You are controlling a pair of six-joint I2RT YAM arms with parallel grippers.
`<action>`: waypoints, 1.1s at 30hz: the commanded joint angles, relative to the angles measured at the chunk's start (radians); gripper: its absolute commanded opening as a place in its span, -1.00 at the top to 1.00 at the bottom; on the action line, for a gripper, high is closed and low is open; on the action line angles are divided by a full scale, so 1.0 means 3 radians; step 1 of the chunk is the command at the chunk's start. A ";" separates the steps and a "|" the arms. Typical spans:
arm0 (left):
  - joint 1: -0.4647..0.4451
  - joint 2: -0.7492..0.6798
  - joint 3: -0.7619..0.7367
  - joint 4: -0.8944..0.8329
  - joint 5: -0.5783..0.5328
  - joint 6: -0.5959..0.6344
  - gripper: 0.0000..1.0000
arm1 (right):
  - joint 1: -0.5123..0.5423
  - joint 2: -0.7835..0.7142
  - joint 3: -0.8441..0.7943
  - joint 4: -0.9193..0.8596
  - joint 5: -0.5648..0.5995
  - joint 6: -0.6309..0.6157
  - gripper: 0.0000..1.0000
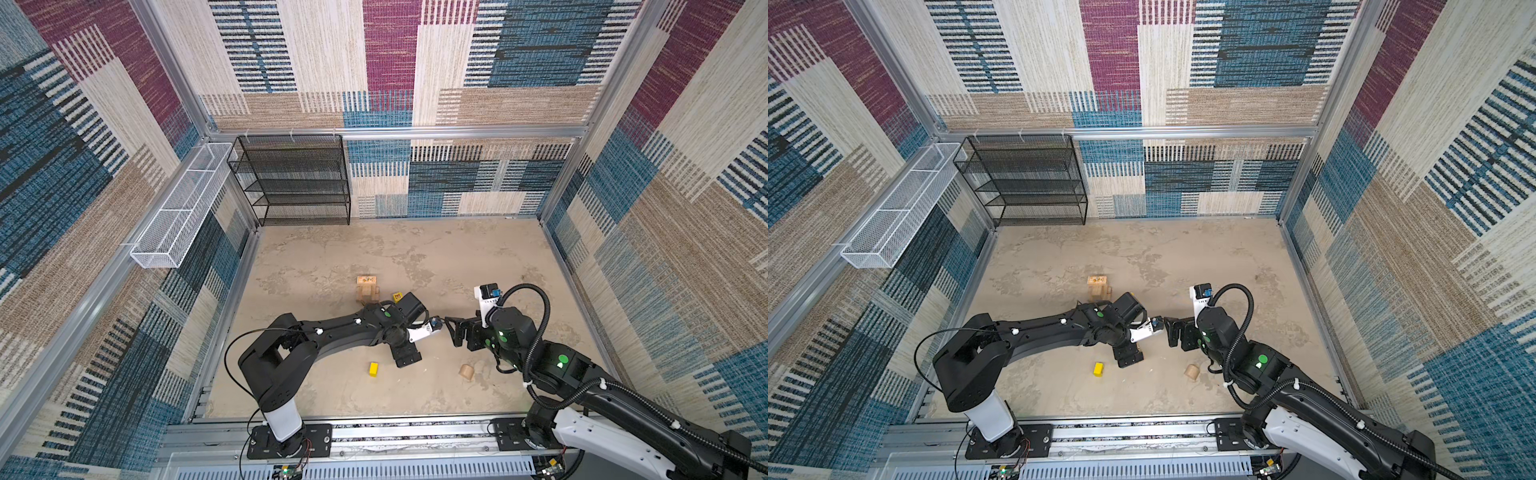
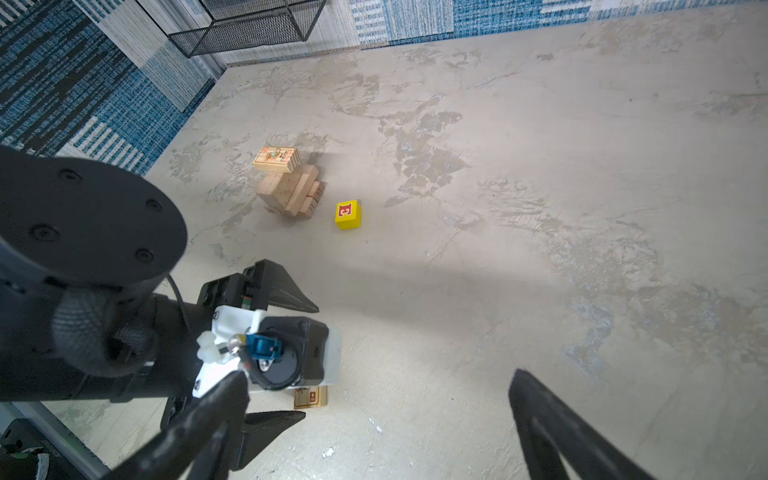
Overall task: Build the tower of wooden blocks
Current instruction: 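Grasp the ox block with the left gripper while the right gripper draws back, then lift the ox block with the left gripper and carry it toward the stack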
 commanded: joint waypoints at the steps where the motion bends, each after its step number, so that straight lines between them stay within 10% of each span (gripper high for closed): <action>1: -0.0002 0.0053 0.0065 -0.0114 -0.0048 -0.0027 -0.81 | 0.0002 -0.0033 0.0006 -0.0026 0.0101 0.0017 -1.00; 33: -0.0012 0.0308 0.0293 -0.0452 -0.0054 -0.0165 -0.47 | 0.0002 -0.0113 -0.0028 -0.0129 0.0168 -0.0009 -1.00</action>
